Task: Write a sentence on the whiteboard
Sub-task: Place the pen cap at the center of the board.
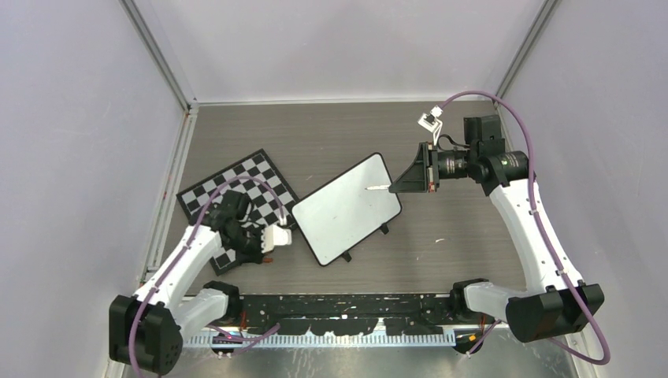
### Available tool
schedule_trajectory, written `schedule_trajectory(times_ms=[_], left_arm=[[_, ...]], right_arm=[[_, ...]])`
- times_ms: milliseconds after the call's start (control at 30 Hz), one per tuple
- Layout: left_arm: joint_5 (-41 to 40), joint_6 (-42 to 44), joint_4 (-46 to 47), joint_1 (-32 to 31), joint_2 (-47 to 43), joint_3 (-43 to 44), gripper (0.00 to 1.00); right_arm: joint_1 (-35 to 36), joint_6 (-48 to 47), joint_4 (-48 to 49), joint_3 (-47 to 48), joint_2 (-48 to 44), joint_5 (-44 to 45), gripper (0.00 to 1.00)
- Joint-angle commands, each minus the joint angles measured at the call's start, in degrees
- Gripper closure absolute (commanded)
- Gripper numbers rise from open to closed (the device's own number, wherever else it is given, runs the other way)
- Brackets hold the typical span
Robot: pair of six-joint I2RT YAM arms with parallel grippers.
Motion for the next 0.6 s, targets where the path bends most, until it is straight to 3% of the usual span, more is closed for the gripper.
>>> schedule_trajectory(times_ms=[0,300,567], left_arm=[[-7.88,-1.70,10.72,-6.34,-1.62,-3.47,1.00],[-13.64,0.18,14.58,-13.49,3.04,-5.90,0.91],[-17.30,-1.49,14.48,-19.31,5.57,-4.98,0.73]], right_arm=[[-0.23,-1.03,0.41,-0.47,-1.63,-0.74,1.00],[-0.25,-2.52,-0.69,-0.90,-1.03,-0.30,1.00],[-0.83,-4.12,-1.53,-2.03,-1.01,1.51,1.00]])
